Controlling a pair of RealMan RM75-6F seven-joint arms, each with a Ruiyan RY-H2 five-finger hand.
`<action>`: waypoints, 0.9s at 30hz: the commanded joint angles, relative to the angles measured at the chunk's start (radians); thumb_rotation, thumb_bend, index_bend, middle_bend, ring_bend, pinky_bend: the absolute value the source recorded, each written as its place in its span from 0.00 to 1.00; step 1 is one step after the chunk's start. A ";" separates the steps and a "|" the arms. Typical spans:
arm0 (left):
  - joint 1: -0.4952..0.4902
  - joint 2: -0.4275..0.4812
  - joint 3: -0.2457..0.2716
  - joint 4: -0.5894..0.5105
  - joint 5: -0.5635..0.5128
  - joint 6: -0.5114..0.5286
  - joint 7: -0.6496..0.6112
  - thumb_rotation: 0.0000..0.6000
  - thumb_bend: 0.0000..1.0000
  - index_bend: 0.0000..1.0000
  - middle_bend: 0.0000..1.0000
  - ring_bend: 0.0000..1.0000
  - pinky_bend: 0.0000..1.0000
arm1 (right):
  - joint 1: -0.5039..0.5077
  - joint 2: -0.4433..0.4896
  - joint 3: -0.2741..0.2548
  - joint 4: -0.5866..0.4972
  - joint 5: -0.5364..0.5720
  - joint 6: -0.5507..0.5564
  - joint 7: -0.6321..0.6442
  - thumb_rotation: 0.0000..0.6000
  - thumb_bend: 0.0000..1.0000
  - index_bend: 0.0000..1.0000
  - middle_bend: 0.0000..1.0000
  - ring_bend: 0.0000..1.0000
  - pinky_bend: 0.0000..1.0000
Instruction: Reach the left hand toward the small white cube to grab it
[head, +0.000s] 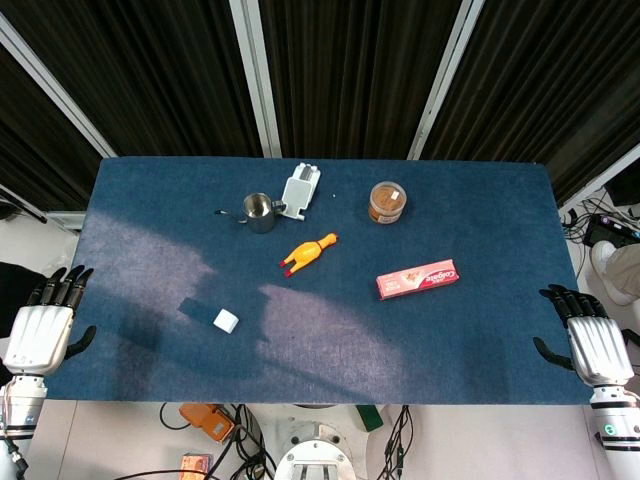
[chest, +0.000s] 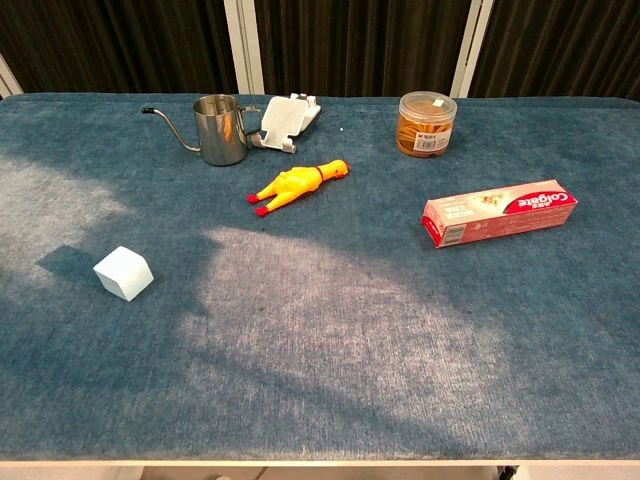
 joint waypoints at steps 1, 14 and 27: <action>0.000 0.000 0.000 0.000 0.000 0.000 0.000 1.00 0.25 0.08 0.07 0.06 0.20 | 0.000 0.000 0.000 0.000 0.000 0.000 0.001 1.00 0.39 0.26 0.22 0.24 0.21; -0.004 -0.007 0.004 0.006 0.001 -0.013 -0.005 1.00 0.25 0.08 0.07 0.06 0.20 | 0.000 0.000 0.000 0.000 0.001 -0.001 0.000 1.00 0.39 0.27 0.22 0.24 0.21; -0.068 -0.094 0.058 -0.019 0.060 -0.148 -0.004 1.00 0.25 0.08 0.07 0.06 0.23 | 0.004 0.000 0.000 -0.005 0.006 -0.012 -0.001 1.00 0.39 0.27 0.22 0.24 0.21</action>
